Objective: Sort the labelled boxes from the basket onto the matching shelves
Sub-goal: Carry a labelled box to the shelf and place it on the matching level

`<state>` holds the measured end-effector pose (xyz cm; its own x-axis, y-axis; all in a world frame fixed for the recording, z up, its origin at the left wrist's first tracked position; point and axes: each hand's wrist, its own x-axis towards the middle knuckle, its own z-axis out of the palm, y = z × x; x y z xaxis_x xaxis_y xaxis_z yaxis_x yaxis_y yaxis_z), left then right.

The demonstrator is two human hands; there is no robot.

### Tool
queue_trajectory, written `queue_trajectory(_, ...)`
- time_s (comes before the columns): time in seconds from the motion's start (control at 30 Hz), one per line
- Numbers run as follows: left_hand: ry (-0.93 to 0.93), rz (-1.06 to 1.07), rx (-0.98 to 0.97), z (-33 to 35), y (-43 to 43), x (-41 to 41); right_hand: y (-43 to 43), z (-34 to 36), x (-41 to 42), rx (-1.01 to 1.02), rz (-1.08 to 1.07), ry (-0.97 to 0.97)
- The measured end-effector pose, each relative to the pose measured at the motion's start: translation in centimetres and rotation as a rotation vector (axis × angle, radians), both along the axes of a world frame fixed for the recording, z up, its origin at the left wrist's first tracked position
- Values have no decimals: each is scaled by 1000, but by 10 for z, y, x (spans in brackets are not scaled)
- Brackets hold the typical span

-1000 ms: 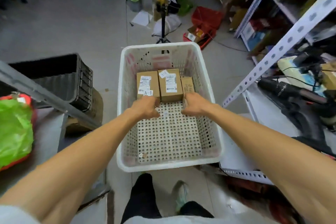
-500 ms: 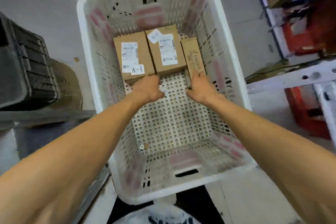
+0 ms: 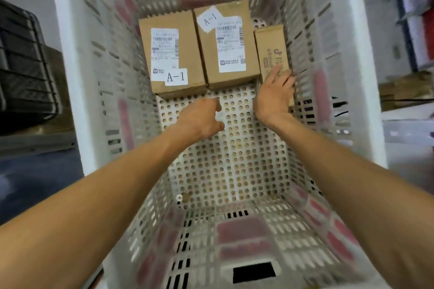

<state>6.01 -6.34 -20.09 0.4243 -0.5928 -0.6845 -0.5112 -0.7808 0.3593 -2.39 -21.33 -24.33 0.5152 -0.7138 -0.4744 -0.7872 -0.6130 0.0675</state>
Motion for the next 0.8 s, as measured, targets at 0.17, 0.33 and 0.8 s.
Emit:
queue_trajectory(0.17,36,-23,-16,-3,-3,-21,14,-6,-20,-91,53,-11)
queue_trajectory(0.33,52,-52,-20,0,-2,-38,46,2,-70,-32,1,35)
queue_trajectory(0.8,53,11,-41,39,40,-46,49,76,-75,493,-512,-533)
